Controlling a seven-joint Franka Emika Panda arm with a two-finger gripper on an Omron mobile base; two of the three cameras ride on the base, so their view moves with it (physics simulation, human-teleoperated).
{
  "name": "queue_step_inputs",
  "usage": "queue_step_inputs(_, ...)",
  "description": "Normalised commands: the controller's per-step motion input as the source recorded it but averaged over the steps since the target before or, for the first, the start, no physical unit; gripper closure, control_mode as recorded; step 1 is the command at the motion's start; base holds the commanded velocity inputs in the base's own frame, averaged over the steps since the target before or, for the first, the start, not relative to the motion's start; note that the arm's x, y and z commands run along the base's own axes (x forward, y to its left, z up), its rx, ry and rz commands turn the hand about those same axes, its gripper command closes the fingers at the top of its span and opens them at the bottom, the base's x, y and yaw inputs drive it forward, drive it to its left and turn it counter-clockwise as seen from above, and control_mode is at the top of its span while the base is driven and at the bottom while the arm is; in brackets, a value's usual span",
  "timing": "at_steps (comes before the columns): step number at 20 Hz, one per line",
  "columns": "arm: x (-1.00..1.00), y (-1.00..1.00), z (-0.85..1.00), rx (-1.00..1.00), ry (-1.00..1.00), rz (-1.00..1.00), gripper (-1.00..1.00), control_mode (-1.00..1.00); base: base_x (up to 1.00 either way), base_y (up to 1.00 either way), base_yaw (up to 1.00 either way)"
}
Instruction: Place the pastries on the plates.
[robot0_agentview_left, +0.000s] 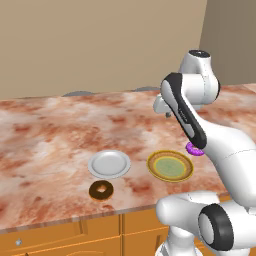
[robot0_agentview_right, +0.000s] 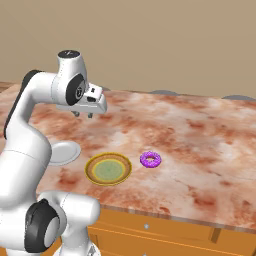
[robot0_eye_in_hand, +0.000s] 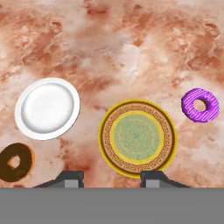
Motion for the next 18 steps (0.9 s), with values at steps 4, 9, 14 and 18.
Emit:
queue_step_inputs(4,-0.01,0.00,-0.05,0.00,-0.04,0.00,-1.00,-1.00,0.00,0.00,0.00)
queue_step_inputs(9,-0.39,0.16,-0.18,0.00,-0.11,0.07,-1.00,-1.00,0.00,0.00,0.00)
queue_step_inputs(14,-0.38,0.54,-0.26,0.02,-0.05,0.06,-1.00,-1.00,0.00,0.00,0.00)
queue_step_inputs(18,-0.07,0.63,-0.52,0.03,0.00,0.05,-1.00,-1.00,0.00,0.00,0.00)
